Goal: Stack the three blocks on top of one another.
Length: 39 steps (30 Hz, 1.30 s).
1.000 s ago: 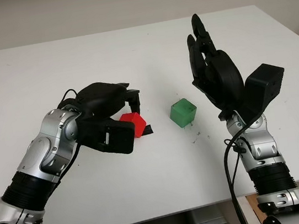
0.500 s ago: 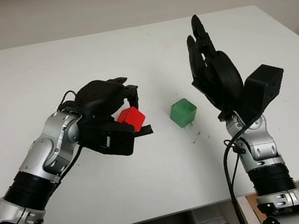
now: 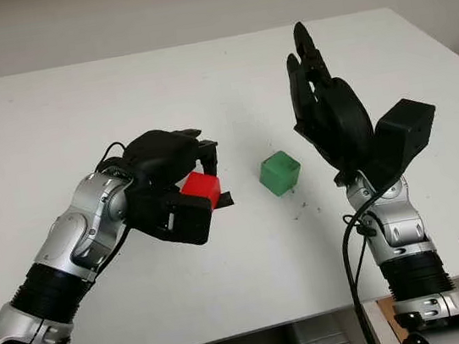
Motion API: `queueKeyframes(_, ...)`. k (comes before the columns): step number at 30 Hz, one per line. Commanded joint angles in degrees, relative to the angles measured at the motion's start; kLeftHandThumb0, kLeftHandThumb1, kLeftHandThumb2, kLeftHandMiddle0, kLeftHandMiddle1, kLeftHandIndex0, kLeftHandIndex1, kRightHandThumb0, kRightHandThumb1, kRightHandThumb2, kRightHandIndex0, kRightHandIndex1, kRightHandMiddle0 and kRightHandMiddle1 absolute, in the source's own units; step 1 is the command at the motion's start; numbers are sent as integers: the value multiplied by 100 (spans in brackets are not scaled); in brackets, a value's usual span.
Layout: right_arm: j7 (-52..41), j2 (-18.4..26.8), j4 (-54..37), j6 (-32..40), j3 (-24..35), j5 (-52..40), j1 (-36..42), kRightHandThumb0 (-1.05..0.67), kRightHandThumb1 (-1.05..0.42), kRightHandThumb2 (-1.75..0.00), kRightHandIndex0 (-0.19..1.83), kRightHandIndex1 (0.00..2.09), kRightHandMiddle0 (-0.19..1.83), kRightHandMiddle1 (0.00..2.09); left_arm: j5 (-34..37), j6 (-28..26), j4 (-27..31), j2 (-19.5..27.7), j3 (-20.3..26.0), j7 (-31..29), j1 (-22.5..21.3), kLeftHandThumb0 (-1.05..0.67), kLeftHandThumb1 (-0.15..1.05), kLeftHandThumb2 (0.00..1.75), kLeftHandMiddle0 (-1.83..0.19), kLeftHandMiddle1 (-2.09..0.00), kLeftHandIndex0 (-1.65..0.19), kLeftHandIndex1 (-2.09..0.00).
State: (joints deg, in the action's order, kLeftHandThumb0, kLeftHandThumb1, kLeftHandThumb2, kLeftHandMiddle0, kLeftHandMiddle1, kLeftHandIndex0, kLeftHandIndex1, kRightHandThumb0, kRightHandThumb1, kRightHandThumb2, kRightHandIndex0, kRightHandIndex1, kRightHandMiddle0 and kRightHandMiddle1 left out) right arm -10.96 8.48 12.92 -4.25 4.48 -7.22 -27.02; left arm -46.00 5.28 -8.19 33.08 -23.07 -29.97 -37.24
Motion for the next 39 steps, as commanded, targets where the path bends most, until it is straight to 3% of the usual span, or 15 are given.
queueKeyframes(1,22,-11,-113,-38,14,9,16,-81,-105,-63,-19,0,-19,0,-51,96,77,82,-99,-121,-19,-57,94,5,2,-5,-37,-38)
queueKeyframes(2,22,-11,-116,-38,15,9,17,-81,-105,-63,-19,0,-19,0,-44,113,84,99,-113,-198,-29,-61,94,6,6,-4,-33,-21)
queueKeyframes(5,-6,-8,-137,-13,19,-21,20,-81,-105,-63,-19,0,-19,0,1,145,102,118,-110,-408,-55,-65,95,6,12,-2,-23,-6)
queueKeyframes(12,6,-2,-135,0,18,-11,1,-80,-105,-64,-19,0,-19,0,131,131,81,91,-25,-608,-90,-69,96,6,19,0,-2,-1)
queueKeyframes(18,-30,15,-93,-47,23,-6,-9,-80,-105,-64,-19,0,-19,0,510,-97,270,63,326,-535,-121,-79,94,5,19,0,18,-1)
queueKeyframes(21,2,0,-101,-26,25,7,-5,-81,-105,-64,-19,0,-19,0,791,-460,570,68,734,-485,-202,-86,98,6,19,0,19,0)
queueKeyframes(24,21,-6,-66,-51,22,25,-4,-81,-105,-63,-19,0,-19,0,1366,-394,486,80,1302,-74,-226,-92,103,8,19,0,19,0)
queueKeyframes(26,34,-17,-56,-72,20,29,-3,-81,-105,-63,-19,0,-19,0,1723,-353,424,31,1696,341,-223,-92,104,18,19,0,19,0)
queueKeyframes(29,52,-35,-56,-81,22,22,-6,-82,-105,-63,-19,0,-19,0,1967,-318,392,50,2133,974,-256,-83,105,37,2,-8,10,-6)
queueKeyframes(31,69,-35,-58,-79,16,37,-5,-82,-105,-63,-19,0,-19,0,2001,-324,366,102,2240,1207,-276,-79,105,36,-7,-10,-2,-11)
queueKeyframes(34,66,-32,-56,-84,10,31,-4,-81,-105,-63,-19,0,-19,0,2166,-400,226,456,2435,1046,-338,-76,105,29,-10,-9,-10,-14)
queueKeyframes(36,53,-32,-64,-52,17,4,-11,-81,-105,-63,-19,0,-19,0,2031,454,-1742,617,2211,1520,-815,-76,105,25,-11,-8,-14,-14)
queueKeyframes(37,49,-25,-73,-30,17,0,-13,-81,-105,-63,-19,0,-19,0,1980,666,-2251,709,2138,1590,-956,-76,105,24,-11,-8,-16,-14)
queueKeyframes(38,30,-10,-68,-29,14,1,-18,-81,-105,-63,-19,0,-19,0,1928,801,-2491,845,2101,1584,-1037,-93,105,36,-2,-4,-10,-11)
queueKeyframes(39,9,5,-56,-37,12,0,-22,-81,-105,-63,-19,0,-19,0,1932,813,-2480,996,2102,1430,-1073,-99,105,41,-2,-10,2,-57)
